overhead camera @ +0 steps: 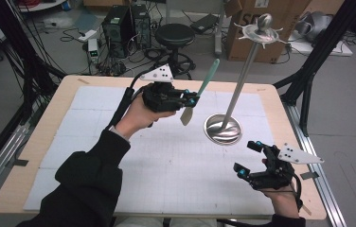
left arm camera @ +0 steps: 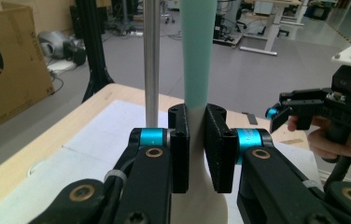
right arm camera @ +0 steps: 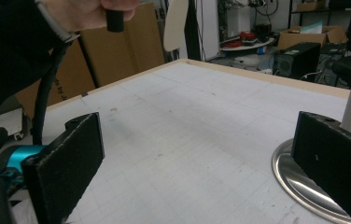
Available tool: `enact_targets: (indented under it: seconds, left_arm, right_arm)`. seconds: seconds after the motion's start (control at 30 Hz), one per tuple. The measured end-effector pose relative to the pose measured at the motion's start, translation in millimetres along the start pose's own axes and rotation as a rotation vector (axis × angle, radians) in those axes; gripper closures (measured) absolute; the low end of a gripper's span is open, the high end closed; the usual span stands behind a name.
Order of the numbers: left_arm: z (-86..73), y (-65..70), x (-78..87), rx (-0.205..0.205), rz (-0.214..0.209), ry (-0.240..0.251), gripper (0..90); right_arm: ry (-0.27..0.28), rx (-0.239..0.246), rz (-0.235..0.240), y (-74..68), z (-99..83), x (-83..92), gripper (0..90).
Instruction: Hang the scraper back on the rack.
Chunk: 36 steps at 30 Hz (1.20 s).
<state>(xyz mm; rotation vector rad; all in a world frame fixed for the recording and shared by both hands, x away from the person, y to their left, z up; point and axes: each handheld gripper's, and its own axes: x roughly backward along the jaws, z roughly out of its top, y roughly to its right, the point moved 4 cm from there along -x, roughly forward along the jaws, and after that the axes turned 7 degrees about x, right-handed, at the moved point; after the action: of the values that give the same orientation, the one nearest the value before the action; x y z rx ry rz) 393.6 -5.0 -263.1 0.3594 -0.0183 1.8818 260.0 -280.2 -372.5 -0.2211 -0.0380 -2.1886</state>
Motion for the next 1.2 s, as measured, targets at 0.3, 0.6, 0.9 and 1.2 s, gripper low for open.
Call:
enact_targets:
  seconds: [0.3, 0.6, 0.9, 1.2]
  left_arm:
    - [21.8, -7.0, -12.5, 0.001, 0.013, 0.034, 80.8]
    - [38.1, -11.8, -23.8, 0.005, 0.042, 0.049, 80.8]
    - [40.8, -9.0, -34.2, -0.009, 0.056, 0.061, 80.8]
    - [40.2, -11.6, -42.8, -0.032, 0.107, 0.050, 80.8]
  right_arm:
    - [0.009, -0.010, -0.005, 2.4, -0.4, 3.1, 1.4]
    - [0.014, -0.007, -0.005, 1.9, 0.3, 4.1, 1.4]
    - [0.020, -0.015, -0.010, 3.6, -0.5, 7.7, 1.4]
    - [0.035, -0.015, -0.010, 2.0, 2.2, 9.9, 1.3]
